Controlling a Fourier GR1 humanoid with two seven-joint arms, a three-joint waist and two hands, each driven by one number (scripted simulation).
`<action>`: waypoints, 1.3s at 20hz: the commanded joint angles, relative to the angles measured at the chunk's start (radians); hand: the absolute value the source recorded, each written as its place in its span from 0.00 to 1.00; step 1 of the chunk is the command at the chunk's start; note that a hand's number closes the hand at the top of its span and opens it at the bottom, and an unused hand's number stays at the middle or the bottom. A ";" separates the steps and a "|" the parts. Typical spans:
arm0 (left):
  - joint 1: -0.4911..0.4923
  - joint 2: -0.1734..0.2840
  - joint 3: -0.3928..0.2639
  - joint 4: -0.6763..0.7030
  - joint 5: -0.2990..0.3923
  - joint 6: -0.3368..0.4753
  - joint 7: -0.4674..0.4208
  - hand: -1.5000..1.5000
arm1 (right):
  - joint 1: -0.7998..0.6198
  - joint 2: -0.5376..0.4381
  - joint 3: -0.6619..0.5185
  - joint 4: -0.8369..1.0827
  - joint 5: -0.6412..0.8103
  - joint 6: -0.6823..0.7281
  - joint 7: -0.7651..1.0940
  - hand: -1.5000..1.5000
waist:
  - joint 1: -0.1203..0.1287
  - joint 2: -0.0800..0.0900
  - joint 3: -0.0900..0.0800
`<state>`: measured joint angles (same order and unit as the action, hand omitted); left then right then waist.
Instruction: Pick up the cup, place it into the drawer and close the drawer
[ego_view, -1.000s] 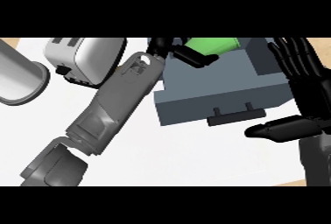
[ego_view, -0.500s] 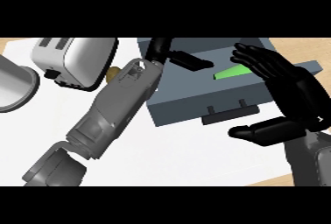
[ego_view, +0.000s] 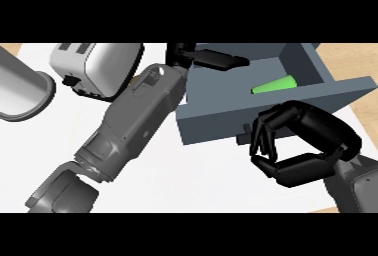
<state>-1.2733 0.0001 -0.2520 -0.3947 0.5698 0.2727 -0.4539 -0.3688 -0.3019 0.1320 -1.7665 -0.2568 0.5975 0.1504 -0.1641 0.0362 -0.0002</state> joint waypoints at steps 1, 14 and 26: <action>0.002 0.000 0.000 0.000 0.052 0.024 -0.042 0.00 | 0.006 -0.089 0.050 0.007 0.090 0.071 0.045 0.00 | 0.041 -0.011 0.000; 0.114 0.017 0.054 -0.040 0.090 -0.065 -0.101 0.00 | 0.067 -0.029 0.221 0.333 0.675 -0.200 -0.158 0.00 | 0.192 -0.028 0.001; 0.291 0.090 0.028 -0.231 0.079 -0.111 -0.078 0.00 | -0.234 0.020 0.117 1.012 0.781 -0.399 -0.498 1.00 | 0.269 -0.023 0.005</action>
<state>-1.0262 0.0750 -0.2160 -0.5684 0.6503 0.1704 -0.5398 -0.5324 -0.2892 0.3090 -0.9303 0.5248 0.2697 -0.2337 0.0811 0.0042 -0.0019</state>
